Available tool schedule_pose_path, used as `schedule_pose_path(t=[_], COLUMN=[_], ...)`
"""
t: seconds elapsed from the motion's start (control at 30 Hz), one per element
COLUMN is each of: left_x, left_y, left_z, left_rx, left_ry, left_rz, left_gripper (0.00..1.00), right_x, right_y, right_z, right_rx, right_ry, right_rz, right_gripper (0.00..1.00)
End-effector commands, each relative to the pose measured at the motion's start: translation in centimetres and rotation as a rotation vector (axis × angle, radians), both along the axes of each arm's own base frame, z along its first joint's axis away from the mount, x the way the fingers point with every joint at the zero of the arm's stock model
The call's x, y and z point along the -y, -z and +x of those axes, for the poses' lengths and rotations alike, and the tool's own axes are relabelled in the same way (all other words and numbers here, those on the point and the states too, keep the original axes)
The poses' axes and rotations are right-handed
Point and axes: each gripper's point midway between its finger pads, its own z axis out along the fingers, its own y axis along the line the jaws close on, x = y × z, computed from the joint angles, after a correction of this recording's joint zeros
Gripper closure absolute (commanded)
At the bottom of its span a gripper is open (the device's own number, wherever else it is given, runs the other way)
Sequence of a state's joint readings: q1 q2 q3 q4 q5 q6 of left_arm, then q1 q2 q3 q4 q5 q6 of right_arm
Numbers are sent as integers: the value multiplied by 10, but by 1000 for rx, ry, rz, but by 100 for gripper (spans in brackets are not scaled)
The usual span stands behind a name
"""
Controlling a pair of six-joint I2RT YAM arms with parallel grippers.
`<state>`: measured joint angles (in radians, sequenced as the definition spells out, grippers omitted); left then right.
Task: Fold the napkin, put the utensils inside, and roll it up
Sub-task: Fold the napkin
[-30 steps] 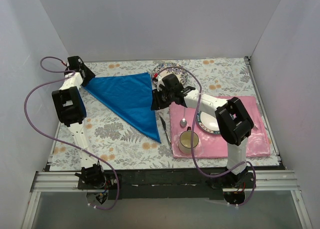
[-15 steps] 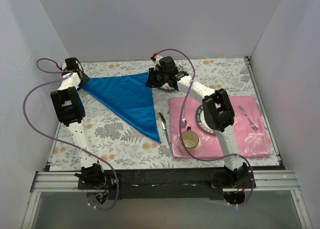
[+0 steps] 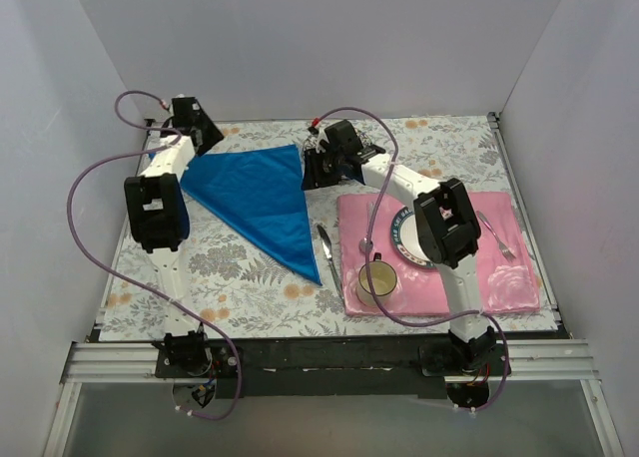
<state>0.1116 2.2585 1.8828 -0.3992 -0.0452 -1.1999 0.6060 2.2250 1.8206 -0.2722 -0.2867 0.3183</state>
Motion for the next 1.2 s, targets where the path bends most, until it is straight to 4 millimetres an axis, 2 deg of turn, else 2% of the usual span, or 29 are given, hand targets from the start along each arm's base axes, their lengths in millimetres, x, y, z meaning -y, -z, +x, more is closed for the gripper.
schedule_pose_path(t=[0.0,0.03,0.07,0.1,0.2,0.23,0.3,0.33,0.47,0.57,0.63,0.87,1.17], left_x=[132,157,170,193,228,236,252,253,256,259,260,256,255], left_y=[-61,-58,-47,-46,-34,-31,-21,-18,-6,-4,5,29,42], left_z=[14,14,18,17,20,21,21,22,17,13,11,10,19], left_rx=[198,198,187,191,183,183,182,182,163,164,141,78,60], left_ry=[336,383,396,446,498,507,514,509,480,473,461,418,403], left_rz=[-204,-229,-257,-286,-362,-377,-388,-378,-363,-314,-319,-320,-302], left_gripper=[60,61,61,64,70,75,78,85,90,92,92,93,93], right_x=[22,29,36,40,59,64,75,77,80,79,77,74,74], right_y=[-68,-61,-73,-75,-74,-73,-72,-71,-65,-57,-54,-60,-57], right_z=[-12,-18,-20,-23,-35,-37,-44,-46,-59,-66,-67,-69,-70], right_rx=[100,83,98,96,97,98,100,97,75,53,43,47,35], right_ry=[11,16,27,29,48,57,67,67,48,34,31,22,20], right_rz=[20,5,18,21,18,16,25,28,45,53,65,92,96], right_gripper=[54,54,53,53,53,53,53,53,53,54,54,54,54])
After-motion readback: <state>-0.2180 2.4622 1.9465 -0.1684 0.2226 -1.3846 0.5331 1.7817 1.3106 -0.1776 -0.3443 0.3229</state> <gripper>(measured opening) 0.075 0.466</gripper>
